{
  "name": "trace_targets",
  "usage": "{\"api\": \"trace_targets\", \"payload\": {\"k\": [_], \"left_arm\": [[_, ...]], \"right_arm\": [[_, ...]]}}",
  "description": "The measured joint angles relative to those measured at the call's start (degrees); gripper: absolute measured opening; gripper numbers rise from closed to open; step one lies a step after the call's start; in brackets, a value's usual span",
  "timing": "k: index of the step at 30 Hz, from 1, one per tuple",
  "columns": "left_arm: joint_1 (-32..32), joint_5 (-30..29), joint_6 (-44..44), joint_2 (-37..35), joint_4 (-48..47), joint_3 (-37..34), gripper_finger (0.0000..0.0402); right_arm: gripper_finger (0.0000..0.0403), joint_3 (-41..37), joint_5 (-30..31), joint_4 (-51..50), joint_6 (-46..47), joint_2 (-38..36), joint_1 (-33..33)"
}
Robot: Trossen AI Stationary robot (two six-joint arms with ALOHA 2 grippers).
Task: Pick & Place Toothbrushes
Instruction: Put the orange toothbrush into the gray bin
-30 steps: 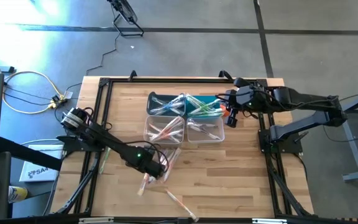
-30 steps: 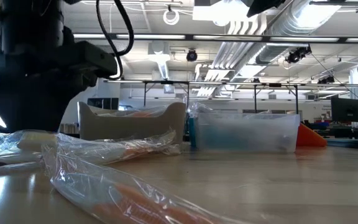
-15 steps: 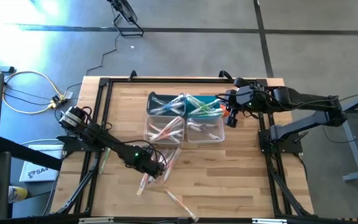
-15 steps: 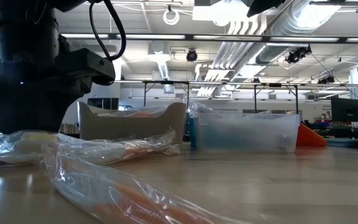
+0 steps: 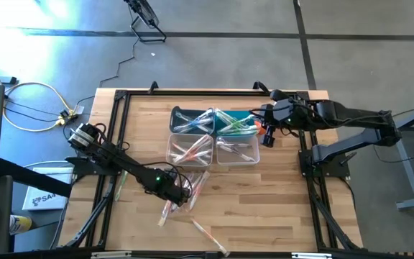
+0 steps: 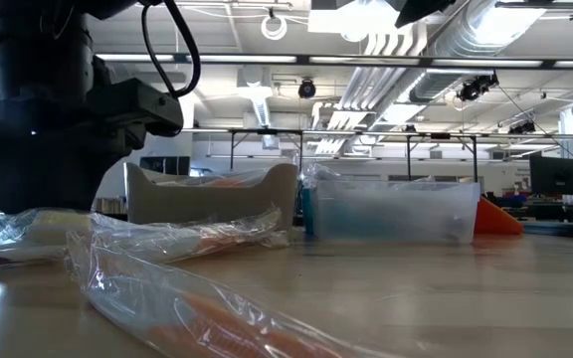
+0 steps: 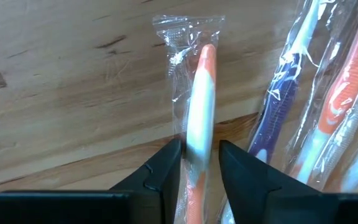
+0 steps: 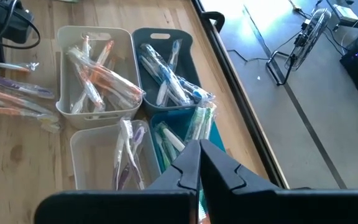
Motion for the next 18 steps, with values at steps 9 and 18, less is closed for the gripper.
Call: {"api": "trace_targets", "payload": {"k": [9,18], "left_arm": [[0.00,-0.22,-0.02,0.04,-0.22,-0.04,0.0032],[-0.02,-0.31,1.38,-1.05,-1.26,0.14,0.0016]], "right_arm": [[0.0003,0.02,0.00,-0.02,0.00,0.00,0.00],[0.0003,0.02,-0.02,-0.04,0.00,0.00,0.00]]}}
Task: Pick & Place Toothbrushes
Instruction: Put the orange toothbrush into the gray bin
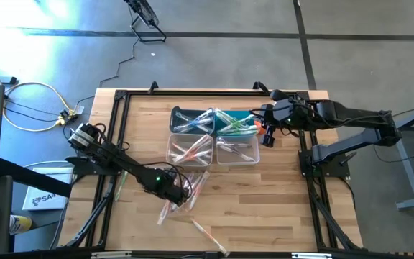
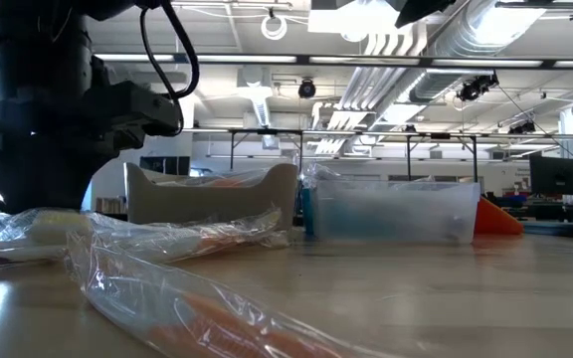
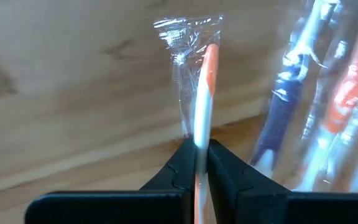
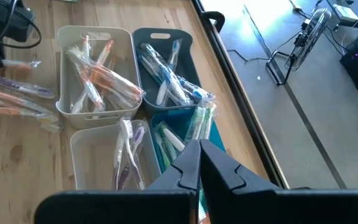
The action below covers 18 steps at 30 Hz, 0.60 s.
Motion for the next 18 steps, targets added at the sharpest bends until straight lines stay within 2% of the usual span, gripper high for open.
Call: {"api": "trace_targets", "payload": {"k": [11,15,18], "left_arm": [[0.02,-1.77,3.09,-3.64,-17.78,6.36,0.0016],[0.02,-7.49,3.74,-5.55,-22.64,9.85,0.0016],[0.02,-13.99,5.64,-6.60,-26.03,13.07,0.0015]], "right_arm": [[0.0003,0.01,-0.01,-0.33,0.00,0.00,-0.02],[0.0003,0.02,-0.02,-0.48,0.00,0.00,-0.02],[0.0003,0.02,-0.22,-0.48,0.00,0.00,0.00]]}}
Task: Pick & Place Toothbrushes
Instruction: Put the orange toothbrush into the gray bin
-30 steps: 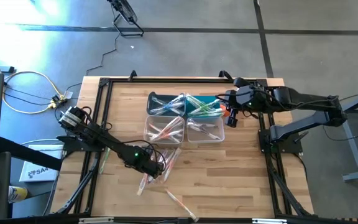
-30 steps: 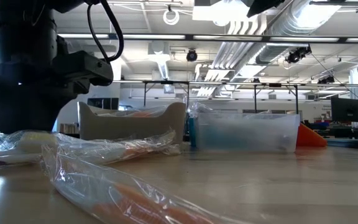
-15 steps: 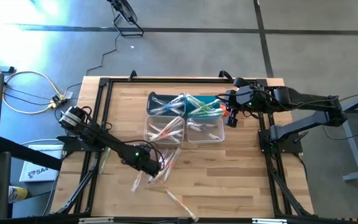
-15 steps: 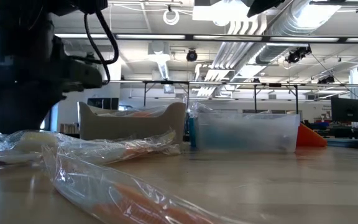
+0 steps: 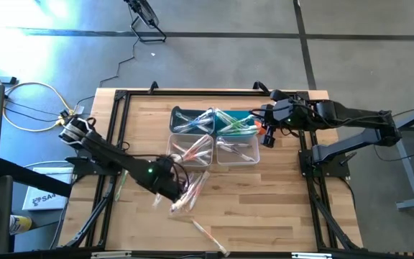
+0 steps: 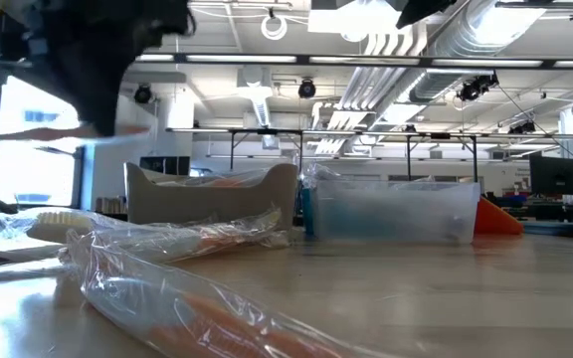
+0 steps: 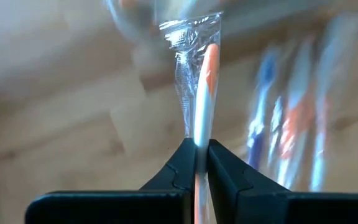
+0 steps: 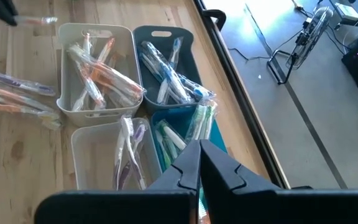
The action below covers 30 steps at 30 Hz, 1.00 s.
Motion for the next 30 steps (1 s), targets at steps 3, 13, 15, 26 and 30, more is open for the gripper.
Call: {"api": "trace_targets", "payload": {"k": [3,13,15,26,30], "left_arm": [[0.02,-6.98,3.57,-0.85,-3.80,3.67,0.0015],[2.76,-27.42,14.81,-0.96,-17.38,14.09,0.0015],[4.94,-30.34,19.10,-0.99,-18.34,14.63,0.0015],[18.94,-32.41,46.77,-1.00,-6.20,14.65,0.0015],[21.99,-31.91,53.99,-1.00,-0.67,14.65,0.0015]], "right_arm": [[0.0003,0.00,0.00,0.02,0.00,0.00,0.00],[0.0003,0.00,0.00,0.10,0.00,-0.02,0.00],[0.0003,0.00,0.00,0.11,0.00,-0.01,-0.01],[0.0003,0.00,0.01,0.13,1.92,0.00,0.00],[0.0003,0.00,0.13,0.13,2.15,-0.02,0.00]]}}
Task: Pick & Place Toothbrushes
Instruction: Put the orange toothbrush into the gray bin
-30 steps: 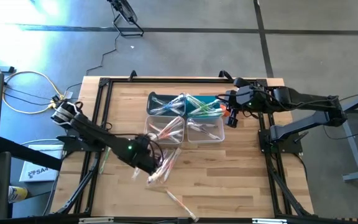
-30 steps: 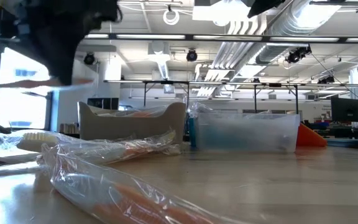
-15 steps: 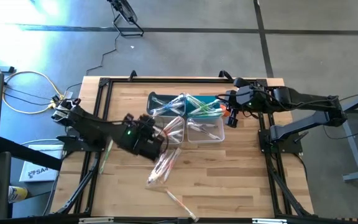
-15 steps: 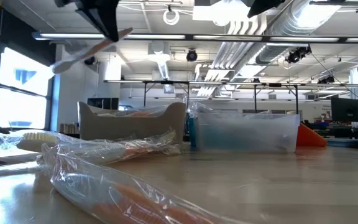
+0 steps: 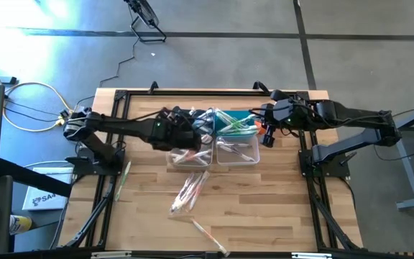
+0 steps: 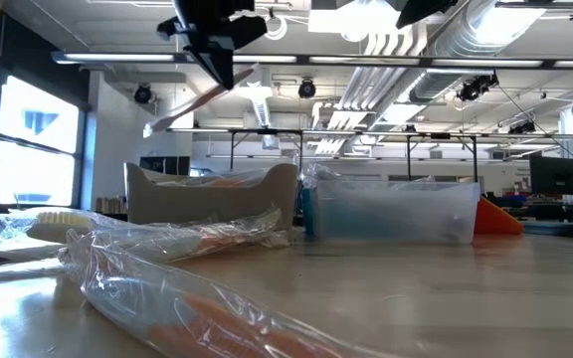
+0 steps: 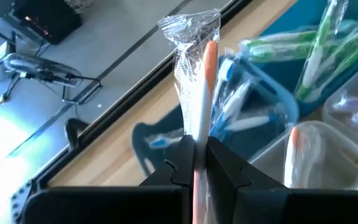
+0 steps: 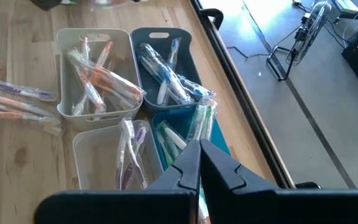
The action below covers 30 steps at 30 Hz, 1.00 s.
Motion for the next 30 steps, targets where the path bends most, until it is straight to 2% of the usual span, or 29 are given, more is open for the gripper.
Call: {"api": "trace_targets", "payload": {"k": [9,21,25,30], "left_arm": [[3.75,3.26,12.20,0.00,11.41,-1.58,0.0015],[3.89,5.62,14.07,0.04,26.17,-15.34,0.0015],[3.89,7.33,15.03,0.07,31.91,-16.82,0.0015],[3.95,6.74,19.22,0.07,33.99,-17.10,0.0015]], "right_arm": [[0.0003,0.00,0.15,0.00,0.04,0.01,-0.02],[0.0003,0.00,0.27,0.00,0.04,0.01,-0.02],[0.0003,0.00,0.30,0.00,0.06,0.02,-0.02],[0.0003,0.00,0.28,0.00,0.38,0.01,-0.01]]}}
